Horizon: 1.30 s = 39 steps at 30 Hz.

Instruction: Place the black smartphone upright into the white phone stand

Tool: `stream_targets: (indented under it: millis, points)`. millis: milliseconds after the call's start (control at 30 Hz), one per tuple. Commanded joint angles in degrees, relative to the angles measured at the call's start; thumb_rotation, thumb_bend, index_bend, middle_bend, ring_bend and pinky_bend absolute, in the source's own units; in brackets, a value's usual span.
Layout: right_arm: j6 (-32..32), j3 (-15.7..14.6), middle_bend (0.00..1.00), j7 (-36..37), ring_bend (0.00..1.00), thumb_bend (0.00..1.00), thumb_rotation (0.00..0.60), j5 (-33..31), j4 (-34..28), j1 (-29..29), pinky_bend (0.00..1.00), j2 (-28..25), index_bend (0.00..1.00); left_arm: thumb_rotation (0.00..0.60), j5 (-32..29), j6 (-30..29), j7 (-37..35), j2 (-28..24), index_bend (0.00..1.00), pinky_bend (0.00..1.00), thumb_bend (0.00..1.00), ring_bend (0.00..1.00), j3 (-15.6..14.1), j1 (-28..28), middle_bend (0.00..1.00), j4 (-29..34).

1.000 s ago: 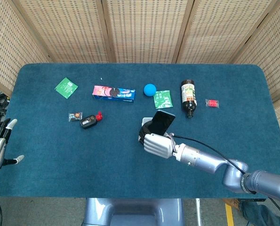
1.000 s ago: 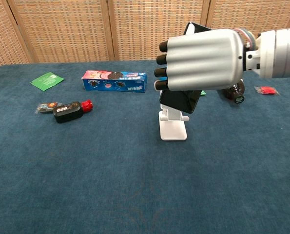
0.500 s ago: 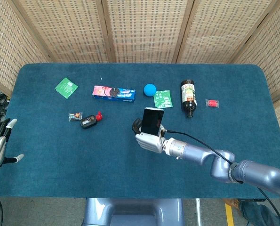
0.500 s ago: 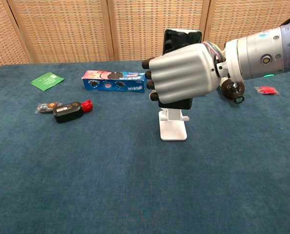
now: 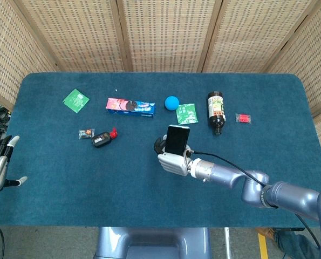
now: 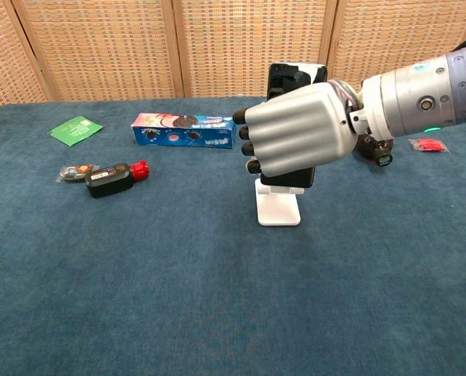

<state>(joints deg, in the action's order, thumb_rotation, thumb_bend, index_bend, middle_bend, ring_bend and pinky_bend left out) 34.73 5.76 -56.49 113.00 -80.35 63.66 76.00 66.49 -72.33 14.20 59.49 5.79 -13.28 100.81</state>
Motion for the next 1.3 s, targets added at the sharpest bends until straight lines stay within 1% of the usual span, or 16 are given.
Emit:
stream_targets:
  millis: [33, 233, 633, 900, 967, 1033, 1100, 1167, 1300]
  points:
    - [1.48, -1.36, 0.6, 2.43, 0.51, 0.37, 0.6, 1.65, 1.66, 1.35, 0.36, 0.54, 0.62, 0.6, -0.07, 0.03, 0.09, 0.04, 0.0, 0.0, 0.0, 0.0, -0.04, -0.05, 0.0, 0.03]
    - [3.33, -3.21, 0.6, 6.05, 0.51, 0.37, 0.6, 3.22, 5.41, 2.87, 0.35, 1.99, 0.62, 0.6, -0.59, 0.03, 0.06, 0.03, 0.0, 0.0, 0.0, 0.0, 0.03, -0.11, 0.0, -0.04]
    - [4.28, -4.85, 0.59, 7.97, 0.5, 0.37, 0.6, 4.2, 7.96, 4.52, 0.34, 3.46, 0.62, 0.6, -1.23, 0.19, -0.04, 0.03, 0.0, 0.0, 0.0, 0.0, 0.07, -0.3, 0.0, -0.18]
    - [5.13, -5.29, 0.58, 8.79, 0.48, 0.37, 0.6, 3.88, 8.98, 4.67, 0.33, 3.69, 0.61, 0.6, -1.42, 0.4, 0.05, 0.05, 0.0, 0.0, 0.0, 0.0, 0.06, -0.5, 0.0, -0.26]
    - [5.05, -5.58, 0.55, 9.05, 0.47, 0.36, 0.6, 3.82, 9.01, 4.75, 0.31, 3.79, 0.59, 0.6, -1.47, 0.36, 0.11, 0.07, 0.0, 0.0, 0.0, 0.0, 0.06, -0.52, 0.0, -0.25]
    - [5.0, -5.71, 0.5, 9.27, 0.43, 0.36, 0.6, 3.66, 9.17, 4.83, 0.29, 3.97, 0.55, 0.6, -1.55, 0.27, 0.11, 0.05, 0.0, 0.0, 0.0, 0.0, 0.09, -0.51, 0.0, -0.22]
    - [5.1, -5.62, 0.42, 9.6, 0.37, 0.35, 0.6, 3.11, 9.18, 4.67, 0.25, 4.06, 0.46, 0.6, -1.53, 0.15, 0.12, 0.02, 0.0, 0.0, 0.0, 0.0, 0.08, -0.48, 0.0, -0.16]
    - [5.35, -5.6, 0.36, 9.49, 0.32, 0.34, 0.6, 2.96, 9.04, 4.62, 0.22, 4.06, 0.38, 0.6, -1.56, 0.2, 0.05, 0.0, 0.0, 0.0, 0.0, 0.0, 0.07, -0.51, 0.0, -0.16]
    - [5.61, -5.52, 0.28, 9.27, 0.25, 0.33, 0.6, 2.43, 8.82, 4.42, 0.19, 3.96, 0.32, 0.6, -1.49, 0.22, 0.01, -0.04, 0.0, 0.0, 0.0, 0.0, 0.02, -0.55, 0.0, -0.1]
